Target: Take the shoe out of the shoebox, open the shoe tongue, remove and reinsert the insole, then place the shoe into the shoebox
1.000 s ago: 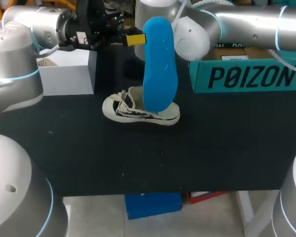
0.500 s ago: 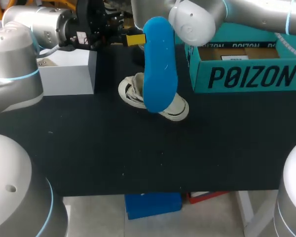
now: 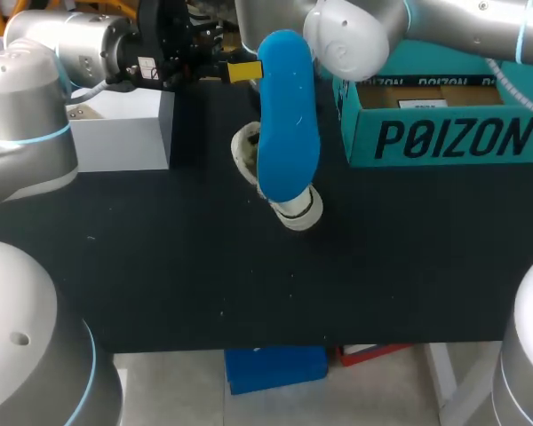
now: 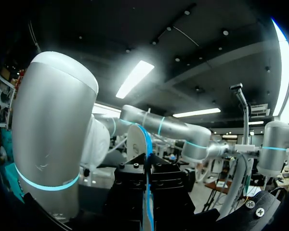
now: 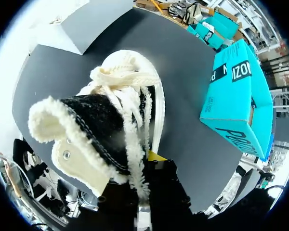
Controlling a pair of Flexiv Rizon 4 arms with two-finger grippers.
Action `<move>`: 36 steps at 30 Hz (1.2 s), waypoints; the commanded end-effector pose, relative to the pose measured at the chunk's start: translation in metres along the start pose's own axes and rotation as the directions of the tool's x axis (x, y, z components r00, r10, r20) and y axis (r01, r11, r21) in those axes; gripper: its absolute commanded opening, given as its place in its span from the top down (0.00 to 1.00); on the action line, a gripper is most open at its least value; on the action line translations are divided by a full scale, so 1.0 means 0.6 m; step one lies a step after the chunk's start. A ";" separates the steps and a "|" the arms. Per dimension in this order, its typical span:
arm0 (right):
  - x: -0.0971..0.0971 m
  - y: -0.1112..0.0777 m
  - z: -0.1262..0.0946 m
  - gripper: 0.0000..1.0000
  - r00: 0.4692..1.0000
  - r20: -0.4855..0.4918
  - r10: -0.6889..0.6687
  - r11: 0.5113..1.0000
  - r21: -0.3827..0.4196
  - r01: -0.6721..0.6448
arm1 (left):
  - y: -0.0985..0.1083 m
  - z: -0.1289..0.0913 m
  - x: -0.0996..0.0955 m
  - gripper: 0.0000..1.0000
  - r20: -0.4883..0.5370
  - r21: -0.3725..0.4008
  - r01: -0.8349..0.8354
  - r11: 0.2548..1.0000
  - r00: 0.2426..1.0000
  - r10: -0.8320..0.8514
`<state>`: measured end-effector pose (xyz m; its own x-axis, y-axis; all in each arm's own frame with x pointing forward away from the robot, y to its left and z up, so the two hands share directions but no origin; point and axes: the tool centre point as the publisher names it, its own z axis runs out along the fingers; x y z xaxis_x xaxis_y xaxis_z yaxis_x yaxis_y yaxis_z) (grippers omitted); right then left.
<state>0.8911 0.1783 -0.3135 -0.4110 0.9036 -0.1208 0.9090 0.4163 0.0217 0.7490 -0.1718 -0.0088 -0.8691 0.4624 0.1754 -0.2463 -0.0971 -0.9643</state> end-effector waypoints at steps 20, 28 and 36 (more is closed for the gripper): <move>0.055 -0.028 0.117 1.00 0.823 -0.099 0.560 0.829 0.063 -0.556 | 0.002 0.000 0.000 1.00 0.000 0.000 -0.002 1.000 1.000 0.002; 0.054 -0.041 0.137 1.00 0.850 -0.086 0.520 0.854 0.024 -0.520 | 0.002 0.000 0.000 1.00 0.000 0.000 -0.002 1.000 1.000 0.002; 0.045 -0.057 0.132 0.00 0.858 -0.081 0.507 0.861 0.000 -0.509 | 0.002 0.000 0.000 1.00 0.000 0.000 -0.002 1.000 1.000 0.002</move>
<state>0.8580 0.1856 -0.4008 0.0986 0.9949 -0.0196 0.9927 -0.0970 0.0721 0.7490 -0.1718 -0.0088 -0.8691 0.4624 0.1755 -0.2463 -0.0971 -0.9643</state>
